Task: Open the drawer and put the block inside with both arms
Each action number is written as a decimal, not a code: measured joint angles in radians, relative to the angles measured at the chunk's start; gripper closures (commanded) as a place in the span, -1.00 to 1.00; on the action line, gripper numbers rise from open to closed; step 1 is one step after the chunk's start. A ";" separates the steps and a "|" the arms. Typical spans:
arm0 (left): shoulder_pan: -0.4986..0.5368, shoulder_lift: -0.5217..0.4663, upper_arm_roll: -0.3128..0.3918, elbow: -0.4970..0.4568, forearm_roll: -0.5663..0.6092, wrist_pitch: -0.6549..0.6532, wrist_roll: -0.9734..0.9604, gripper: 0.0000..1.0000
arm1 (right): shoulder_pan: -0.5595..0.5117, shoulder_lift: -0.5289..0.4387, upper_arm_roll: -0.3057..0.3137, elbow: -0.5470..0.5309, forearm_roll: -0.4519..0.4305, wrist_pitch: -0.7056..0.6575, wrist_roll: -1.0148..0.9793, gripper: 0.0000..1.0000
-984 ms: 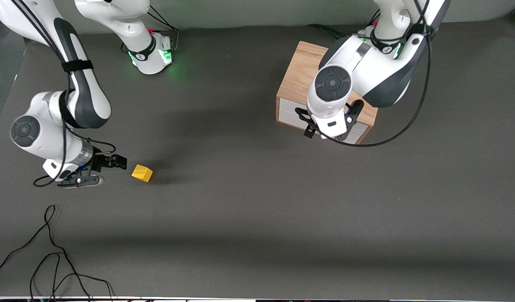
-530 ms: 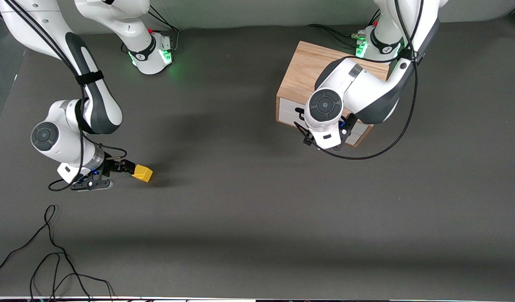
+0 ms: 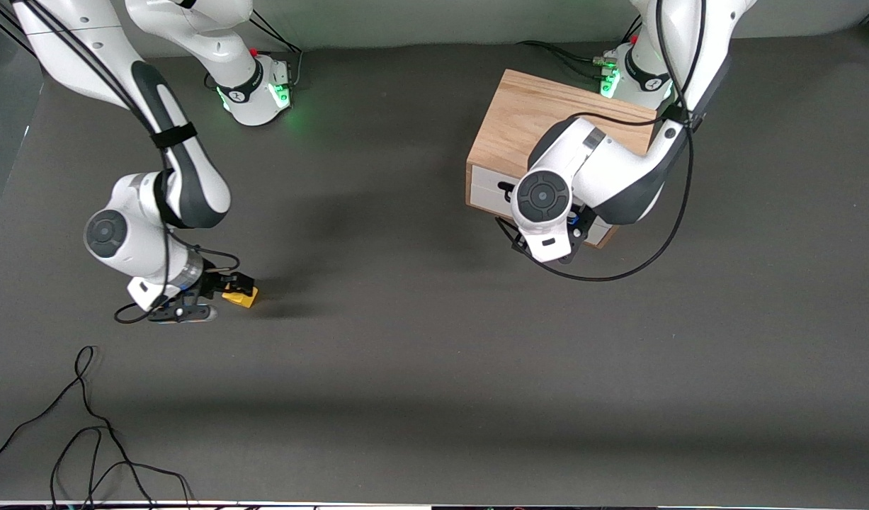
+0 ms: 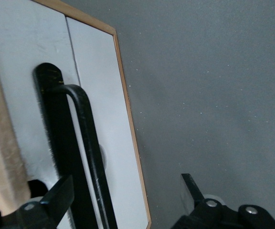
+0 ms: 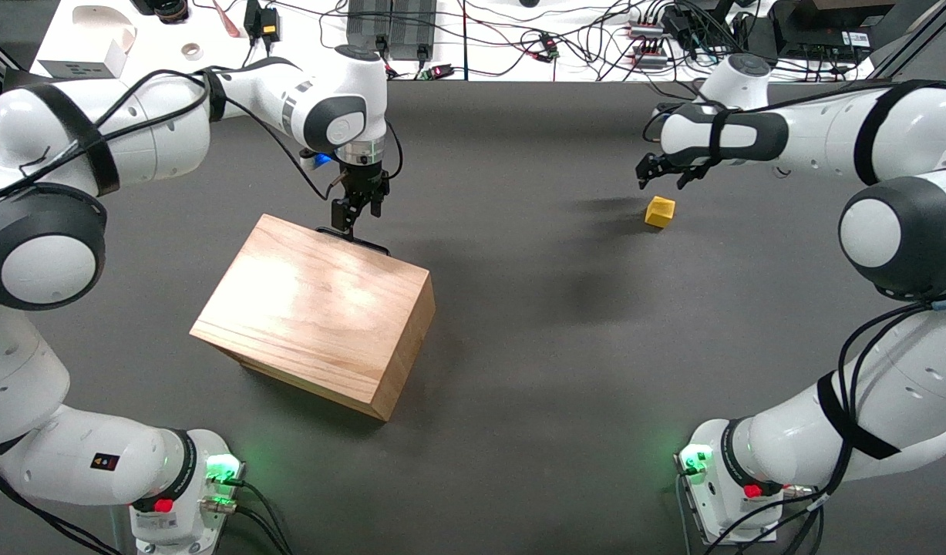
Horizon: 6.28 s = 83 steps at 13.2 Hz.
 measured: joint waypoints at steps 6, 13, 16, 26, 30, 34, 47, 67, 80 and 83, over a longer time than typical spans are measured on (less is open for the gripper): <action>0.000 0.036 0.007 -0.010 0.032 0.037 -0.003 -1.00 | 0.014 0.002 -0.007 0.005 0.000 0.001 0.015 -0.99; 0.001 0.037 0.018 -0.007 0.032 0.074 -0.010 -1.00 | 0.006 0.036 -0.013 0.004 0.000 0.015 0.015 -0.99; 0.001 0.037 0.023 -0.006 0.031 0.099 -0.014 -1.00 | -0.001 0.056 -0.016 0.003 0.000 0.016 0.015 -0.99; -0.002 0.148 0.026 0.174 0.078 0.154 -0.014 -1.00 | -0.033 0.103 -0.018 0.000 0.069 0.015 0.106 -0.99; -0.014 0.198 0.025 0.248 0.116 0.144 -0.014 -1.00 | -0.031 0.125 -0.017 -0.001 0.069 0.015 0.116 -0.99; -0.020 0.211 0.025 0.274 0.118 0.194 -0.014 -1.00 | -0.038 0.153 -0.019 0.000 0.069 0.016 0.117 -0.43; -0.022 0.235 0.048 0.308 0.130 0.266 -0.014 -1.00 | -0.025 0.118 -0.012 0.095 0.069 -0.074 0.115 1.00; 0.381 -0.170 0.056 0.400 -0.065 -0.343 0.973 -1.00 | 0.183 -0.118 0.000 0.538 0.069 -0.719 0.355 1.00; 0.292 -0.418 0.347 0.133 -0.130 -0.226 1.558 -1.00 | 0.606 0.215 0.003 0.865 0.059 -0.617 1.001 1.00; 0.160 -0.422 0.463 0.136 -0.130 -0.215 1.645 -1.00 | 0.683 0.284 0.003 0.925 0.059 -0.592 1.106 1.00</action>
